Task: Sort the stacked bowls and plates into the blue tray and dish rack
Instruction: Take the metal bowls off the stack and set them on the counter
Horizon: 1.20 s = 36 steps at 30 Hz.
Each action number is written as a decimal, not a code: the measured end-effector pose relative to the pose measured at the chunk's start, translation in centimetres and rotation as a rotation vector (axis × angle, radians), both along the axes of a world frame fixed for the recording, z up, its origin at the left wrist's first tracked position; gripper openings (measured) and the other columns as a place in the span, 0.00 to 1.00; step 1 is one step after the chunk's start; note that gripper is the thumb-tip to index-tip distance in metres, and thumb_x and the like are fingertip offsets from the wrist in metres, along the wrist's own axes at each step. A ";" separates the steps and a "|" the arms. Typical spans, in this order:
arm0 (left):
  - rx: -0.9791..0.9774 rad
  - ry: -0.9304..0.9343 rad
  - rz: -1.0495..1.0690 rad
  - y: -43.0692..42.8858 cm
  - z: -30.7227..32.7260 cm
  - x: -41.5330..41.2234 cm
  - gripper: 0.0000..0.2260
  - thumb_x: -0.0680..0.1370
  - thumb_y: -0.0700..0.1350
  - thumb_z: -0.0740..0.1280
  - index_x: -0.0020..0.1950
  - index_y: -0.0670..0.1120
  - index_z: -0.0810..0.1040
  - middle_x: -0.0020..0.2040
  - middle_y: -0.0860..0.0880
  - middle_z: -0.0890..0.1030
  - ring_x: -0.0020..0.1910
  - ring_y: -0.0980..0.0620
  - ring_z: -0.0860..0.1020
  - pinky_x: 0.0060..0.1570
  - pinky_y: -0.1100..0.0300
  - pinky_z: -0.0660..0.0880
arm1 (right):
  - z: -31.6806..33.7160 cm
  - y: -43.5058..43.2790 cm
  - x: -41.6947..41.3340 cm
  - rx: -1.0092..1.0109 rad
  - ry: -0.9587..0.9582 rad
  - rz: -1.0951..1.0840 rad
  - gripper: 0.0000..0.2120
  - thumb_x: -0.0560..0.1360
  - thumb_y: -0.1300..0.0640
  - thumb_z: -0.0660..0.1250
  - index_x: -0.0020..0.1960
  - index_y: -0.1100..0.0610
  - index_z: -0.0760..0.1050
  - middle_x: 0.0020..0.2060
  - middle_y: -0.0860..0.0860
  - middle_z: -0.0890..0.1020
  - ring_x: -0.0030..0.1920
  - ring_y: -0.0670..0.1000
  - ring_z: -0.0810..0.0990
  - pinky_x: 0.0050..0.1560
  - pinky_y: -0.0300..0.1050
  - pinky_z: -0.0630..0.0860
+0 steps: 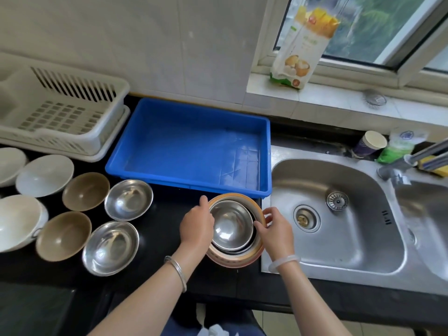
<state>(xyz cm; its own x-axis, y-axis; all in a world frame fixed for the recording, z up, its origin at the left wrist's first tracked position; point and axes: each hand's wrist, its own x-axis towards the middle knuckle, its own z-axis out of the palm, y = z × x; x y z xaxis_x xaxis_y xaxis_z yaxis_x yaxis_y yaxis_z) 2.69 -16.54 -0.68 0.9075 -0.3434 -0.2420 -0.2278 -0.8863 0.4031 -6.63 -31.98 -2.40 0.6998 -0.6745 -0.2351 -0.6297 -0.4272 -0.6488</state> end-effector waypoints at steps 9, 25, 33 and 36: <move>-0.099 0.091 0.031 0.0 -0.9 -0.6 0.13 0.77 0.47 0.65 0.58 0.45 0.67 0.53 0.46 0.74 0.45 0.49 0.77 0.37 0.61 0.71 | -0.4 0.5 -0.1 0.069 0.031 0.003 0.10 0.71 0.58 0.71 0.48 0.51 0.72 0.40 0.47 0.78 0.41 0.49 0.77 0.41 0.39 0.71; -0.006 0.015 -0.018 -0.6 0.4 0.2 0.05 0.80 0.41 0.56 0.54 0.43 0.66 0.43 0.43 0.79 0.36 0.46 0.73 0.31 0.55 0.66 | -0.5 0.7 -0.2 0.005 0.053 -0.005 0.10 0.68 0.57 0.72 0.44 0.52 0.71 0.35 0.49 0.79 0.36 0.50 0.77 0.31 0.35 0.67; -0.259 -0.005 0.095 0.9 1.1 0.5 0.10 0.79 0.45 0.59 0.38 0.46 0.65 0.37 0.51 0.70 0.33 0.53 0.69 0.29 0.61 0.61 | -0.1 1.1 0.2 -0.155 0.112 0.016 0.11 0.72 0.58 0.64 0.52 0.54 0.65 0.36 0.54 0.81 0.36 0.58 0.78 0.34 0.44 0.69; -0.341 0.033 0.160 1.9 1.4 1.2 0.09 0.78 0.45 0.60 0.38 0.45 0.68 0.33 0.50 0.74 0.31 0.51 0.72 0.29 0.58 0.66 | 0.5 1.1 0.2 -0.273 0.064 0.029 0.05 0.72 0.57 0.65 0.45 0.56 0.69 0.38 0.52 0.76 0.35 0.57 0.76 0.34 0.42 0.65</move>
<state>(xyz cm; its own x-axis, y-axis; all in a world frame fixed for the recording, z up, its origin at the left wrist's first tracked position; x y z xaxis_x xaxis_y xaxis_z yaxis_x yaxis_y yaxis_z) 3.94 -14.59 0.73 0.9498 -0.2636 -0.1685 -0.0788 -0.7229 0.6864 -6.42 -30.87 -1.87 0.7095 -0.6987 -0.0921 -0.6506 -0.5991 -0.4666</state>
